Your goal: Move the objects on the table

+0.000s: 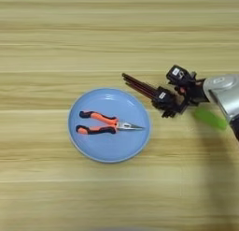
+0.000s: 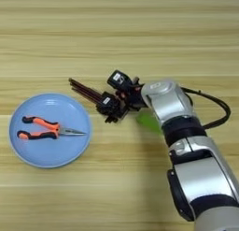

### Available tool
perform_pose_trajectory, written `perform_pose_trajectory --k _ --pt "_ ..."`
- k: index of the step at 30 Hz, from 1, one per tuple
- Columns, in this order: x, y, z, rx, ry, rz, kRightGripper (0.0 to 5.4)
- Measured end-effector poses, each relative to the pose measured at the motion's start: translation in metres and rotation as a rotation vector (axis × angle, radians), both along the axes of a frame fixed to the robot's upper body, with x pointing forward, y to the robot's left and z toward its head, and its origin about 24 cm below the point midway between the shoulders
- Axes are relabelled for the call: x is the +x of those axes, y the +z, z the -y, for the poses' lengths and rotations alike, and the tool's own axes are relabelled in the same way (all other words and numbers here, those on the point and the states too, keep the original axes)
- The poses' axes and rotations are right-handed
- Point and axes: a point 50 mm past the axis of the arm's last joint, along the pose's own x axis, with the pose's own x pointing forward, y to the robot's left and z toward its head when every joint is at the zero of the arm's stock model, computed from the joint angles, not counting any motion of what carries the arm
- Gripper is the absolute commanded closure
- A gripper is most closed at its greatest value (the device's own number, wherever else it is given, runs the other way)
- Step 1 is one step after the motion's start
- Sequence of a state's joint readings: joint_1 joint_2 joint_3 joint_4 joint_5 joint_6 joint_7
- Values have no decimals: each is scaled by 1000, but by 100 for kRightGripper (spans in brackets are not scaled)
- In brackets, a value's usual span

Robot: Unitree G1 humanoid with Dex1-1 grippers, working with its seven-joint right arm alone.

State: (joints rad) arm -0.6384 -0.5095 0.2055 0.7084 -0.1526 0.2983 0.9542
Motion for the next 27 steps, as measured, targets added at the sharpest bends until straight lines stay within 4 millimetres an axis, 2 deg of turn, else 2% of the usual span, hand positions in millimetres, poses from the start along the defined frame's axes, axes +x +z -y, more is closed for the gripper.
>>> perform_pose_trajectory --k 8,27 --pt "-4 0 11 2 -6 -21 3" --pt "-1 -1 21 6 -58 -36 3"
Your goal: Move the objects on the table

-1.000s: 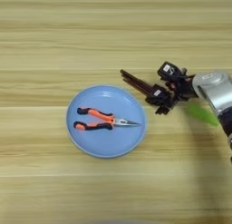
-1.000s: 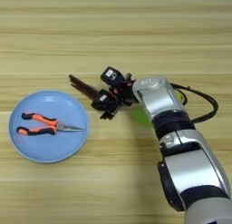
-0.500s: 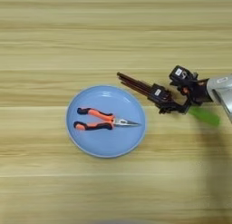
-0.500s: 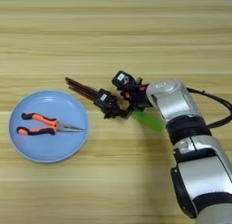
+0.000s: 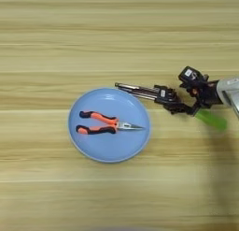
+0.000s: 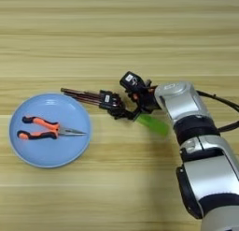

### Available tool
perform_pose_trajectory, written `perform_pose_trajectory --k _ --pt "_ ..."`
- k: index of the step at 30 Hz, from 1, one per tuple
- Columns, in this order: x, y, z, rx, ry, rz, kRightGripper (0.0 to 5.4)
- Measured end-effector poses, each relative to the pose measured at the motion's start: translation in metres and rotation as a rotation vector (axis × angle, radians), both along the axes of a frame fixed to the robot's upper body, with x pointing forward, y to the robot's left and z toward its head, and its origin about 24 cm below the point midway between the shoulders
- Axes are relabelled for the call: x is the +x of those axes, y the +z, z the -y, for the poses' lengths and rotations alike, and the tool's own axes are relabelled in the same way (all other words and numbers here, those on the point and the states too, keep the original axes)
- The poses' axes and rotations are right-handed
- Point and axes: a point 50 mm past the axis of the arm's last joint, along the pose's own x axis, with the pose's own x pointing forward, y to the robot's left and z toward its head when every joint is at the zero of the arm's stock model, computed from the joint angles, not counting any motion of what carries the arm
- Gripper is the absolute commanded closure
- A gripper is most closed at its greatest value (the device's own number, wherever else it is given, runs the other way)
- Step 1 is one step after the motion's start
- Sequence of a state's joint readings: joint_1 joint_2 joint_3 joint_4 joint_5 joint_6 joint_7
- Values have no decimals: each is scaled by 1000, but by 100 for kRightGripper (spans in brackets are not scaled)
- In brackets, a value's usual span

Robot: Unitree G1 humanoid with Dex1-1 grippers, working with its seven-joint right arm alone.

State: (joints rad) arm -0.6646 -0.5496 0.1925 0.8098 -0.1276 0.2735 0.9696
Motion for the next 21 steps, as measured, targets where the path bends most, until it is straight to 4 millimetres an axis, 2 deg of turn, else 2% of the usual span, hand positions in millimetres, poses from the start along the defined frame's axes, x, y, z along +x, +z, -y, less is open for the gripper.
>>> perform_pose_trajectory --k 21 --pt "-2 -4 0 44 11 -23 147"
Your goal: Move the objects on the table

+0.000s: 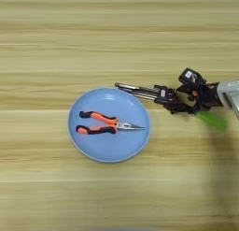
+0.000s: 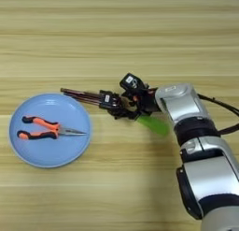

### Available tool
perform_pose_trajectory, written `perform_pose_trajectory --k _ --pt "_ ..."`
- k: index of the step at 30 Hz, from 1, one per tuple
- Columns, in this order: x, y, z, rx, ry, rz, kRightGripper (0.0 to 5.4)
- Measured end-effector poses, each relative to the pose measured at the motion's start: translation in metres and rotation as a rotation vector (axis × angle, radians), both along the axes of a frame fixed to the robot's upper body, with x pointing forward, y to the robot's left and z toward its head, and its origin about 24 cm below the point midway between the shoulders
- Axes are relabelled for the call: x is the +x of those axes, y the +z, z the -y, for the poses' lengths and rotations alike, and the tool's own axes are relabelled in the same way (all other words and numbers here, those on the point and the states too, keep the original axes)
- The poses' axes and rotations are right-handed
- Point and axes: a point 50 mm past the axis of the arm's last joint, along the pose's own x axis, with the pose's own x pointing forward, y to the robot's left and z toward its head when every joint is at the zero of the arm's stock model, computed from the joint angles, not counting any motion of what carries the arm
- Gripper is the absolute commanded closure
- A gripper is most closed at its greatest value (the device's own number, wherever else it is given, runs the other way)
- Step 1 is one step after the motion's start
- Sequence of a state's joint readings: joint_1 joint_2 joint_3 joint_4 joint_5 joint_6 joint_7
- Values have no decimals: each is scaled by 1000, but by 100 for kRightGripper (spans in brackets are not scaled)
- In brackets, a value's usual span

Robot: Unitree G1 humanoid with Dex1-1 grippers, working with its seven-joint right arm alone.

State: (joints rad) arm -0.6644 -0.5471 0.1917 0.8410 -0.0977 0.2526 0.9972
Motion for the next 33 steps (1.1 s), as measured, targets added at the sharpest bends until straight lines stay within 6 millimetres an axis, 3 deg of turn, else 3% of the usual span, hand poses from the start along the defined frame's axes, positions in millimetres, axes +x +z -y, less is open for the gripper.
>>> perform_pose_trajectory --k 20,26,33 --pt "1 0 -4 13 57 -66 279" --pt "4 0 -3 13 40 -65 291" --pt "13 -2 -3 44 -96 -31 293"
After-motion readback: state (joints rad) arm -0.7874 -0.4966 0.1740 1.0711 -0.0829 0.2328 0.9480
